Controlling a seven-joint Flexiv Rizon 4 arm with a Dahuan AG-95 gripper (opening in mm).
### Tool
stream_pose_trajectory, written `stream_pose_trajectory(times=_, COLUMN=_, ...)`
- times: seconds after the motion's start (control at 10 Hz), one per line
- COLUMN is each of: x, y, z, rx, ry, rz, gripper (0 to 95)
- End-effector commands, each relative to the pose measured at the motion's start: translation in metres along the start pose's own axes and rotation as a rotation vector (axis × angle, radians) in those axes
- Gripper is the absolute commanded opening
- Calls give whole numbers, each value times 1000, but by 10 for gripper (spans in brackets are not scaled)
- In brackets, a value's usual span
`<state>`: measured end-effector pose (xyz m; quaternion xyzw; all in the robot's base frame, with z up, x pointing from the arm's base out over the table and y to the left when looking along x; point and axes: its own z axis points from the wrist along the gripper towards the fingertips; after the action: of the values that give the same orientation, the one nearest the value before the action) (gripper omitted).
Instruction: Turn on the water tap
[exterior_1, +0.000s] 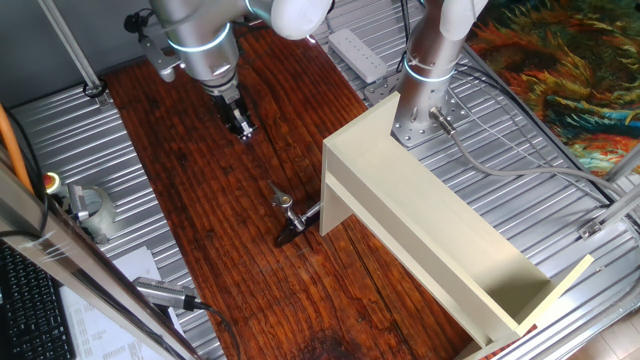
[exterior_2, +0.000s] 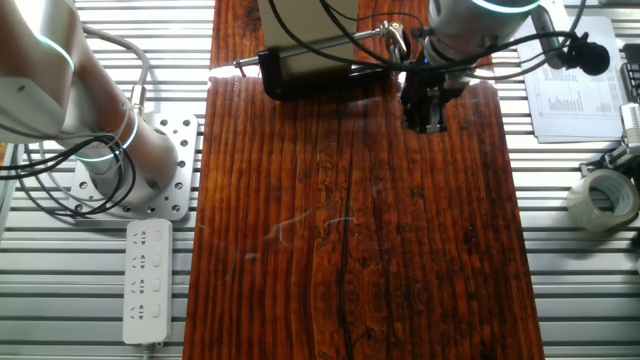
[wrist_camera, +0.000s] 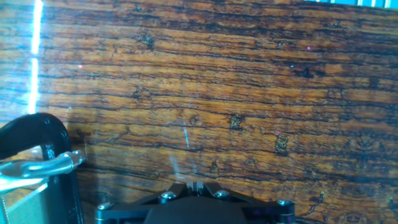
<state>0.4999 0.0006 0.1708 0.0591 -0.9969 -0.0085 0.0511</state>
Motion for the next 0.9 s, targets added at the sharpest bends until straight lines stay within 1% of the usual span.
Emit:
stream_pose_trajectory(times=0.1, x=16, y=24, z=-5, rx=-9, ry=17, rz=19, gripper=0)
stream_pose_trajectory(times=0.2, x=22, y=38, z=-5, rx=-9, ry=15, rz=47, gripper=0)
stream_pose_trajectory(times=0.4, x=27, y=59, z=-6, rx=-9, ry=15, rz=70, gripper=0)
stream_pose_trajectory(times=0.5, x=29, y=64, z=-7, rx=-10, ry=15, rz=71, gripper=0)
stream_pose_trajectory(times=0.7, x=33, y=78, z=-6, rx=-27, ry=13, rz=81, gripper=0)
stream_pose_trajectory(times=0.8, x=34, y=83, z=-5, rx=-24, ry=7, rz=87, gripper=0)
stream_pose_trajectory(times=0.9, x=34, y=84, z=-4, rx=-23, ry=4, rz=90, gripper=0)
